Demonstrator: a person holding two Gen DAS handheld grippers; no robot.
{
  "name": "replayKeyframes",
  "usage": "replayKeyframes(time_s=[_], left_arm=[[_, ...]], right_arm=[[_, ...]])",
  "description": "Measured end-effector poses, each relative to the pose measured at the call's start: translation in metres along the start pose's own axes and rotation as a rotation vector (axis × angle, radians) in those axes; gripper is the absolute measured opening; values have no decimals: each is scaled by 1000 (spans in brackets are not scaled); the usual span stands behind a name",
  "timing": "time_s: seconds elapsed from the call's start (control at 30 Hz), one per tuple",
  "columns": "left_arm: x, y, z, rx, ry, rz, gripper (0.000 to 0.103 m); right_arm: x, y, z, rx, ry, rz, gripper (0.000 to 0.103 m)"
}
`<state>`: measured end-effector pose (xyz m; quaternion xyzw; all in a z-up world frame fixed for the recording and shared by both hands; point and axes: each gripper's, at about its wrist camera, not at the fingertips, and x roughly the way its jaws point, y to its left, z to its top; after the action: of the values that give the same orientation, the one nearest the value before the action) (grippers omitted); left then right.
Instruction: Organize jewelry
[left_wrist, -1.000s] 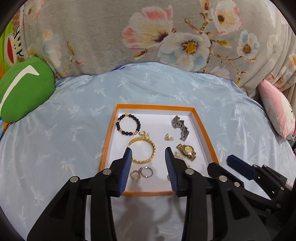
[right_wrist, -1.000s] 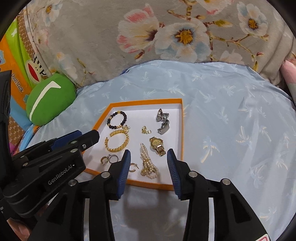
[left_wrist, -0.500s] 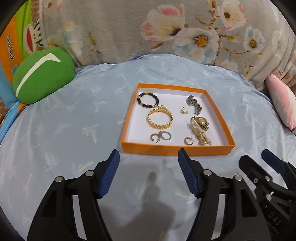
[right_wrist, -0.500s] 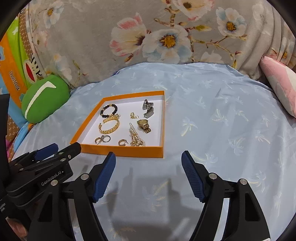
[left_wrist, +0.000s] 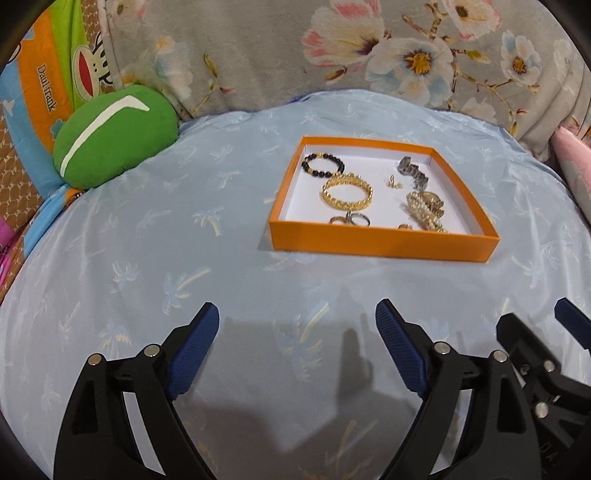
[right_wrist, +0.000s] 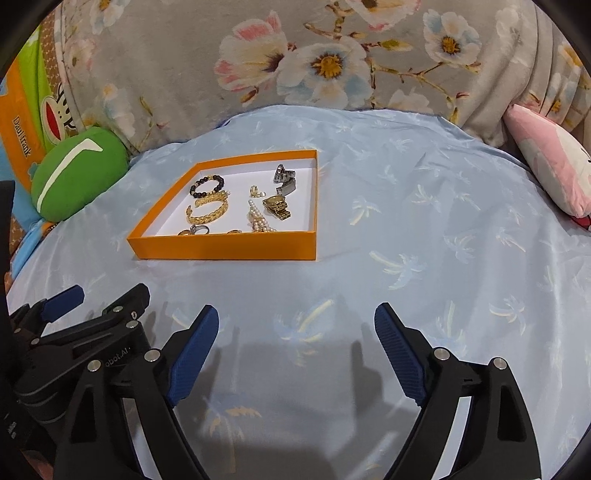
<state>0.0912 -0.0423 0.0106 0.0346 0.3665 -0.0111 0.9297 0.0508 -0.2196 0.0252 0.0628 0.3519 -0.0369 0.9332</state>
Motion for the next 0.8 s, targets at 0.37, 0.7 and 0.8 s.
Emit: replayKeyframes(time_s=[0.37, 0.7, 0.8], left_arm=[[0, 4, -2, -21, -2, 55, 95], [3, 7, -3, -45, 13, 60, 95], [3, 7, -3, -39, 12, 62, 95]], right_arm=[[2, 4, -1, -17, 12, -29, 86], [5, 9, -2, -43, 26, -39, 86], [6, 8, -2, -37, 30, -34, 86]])
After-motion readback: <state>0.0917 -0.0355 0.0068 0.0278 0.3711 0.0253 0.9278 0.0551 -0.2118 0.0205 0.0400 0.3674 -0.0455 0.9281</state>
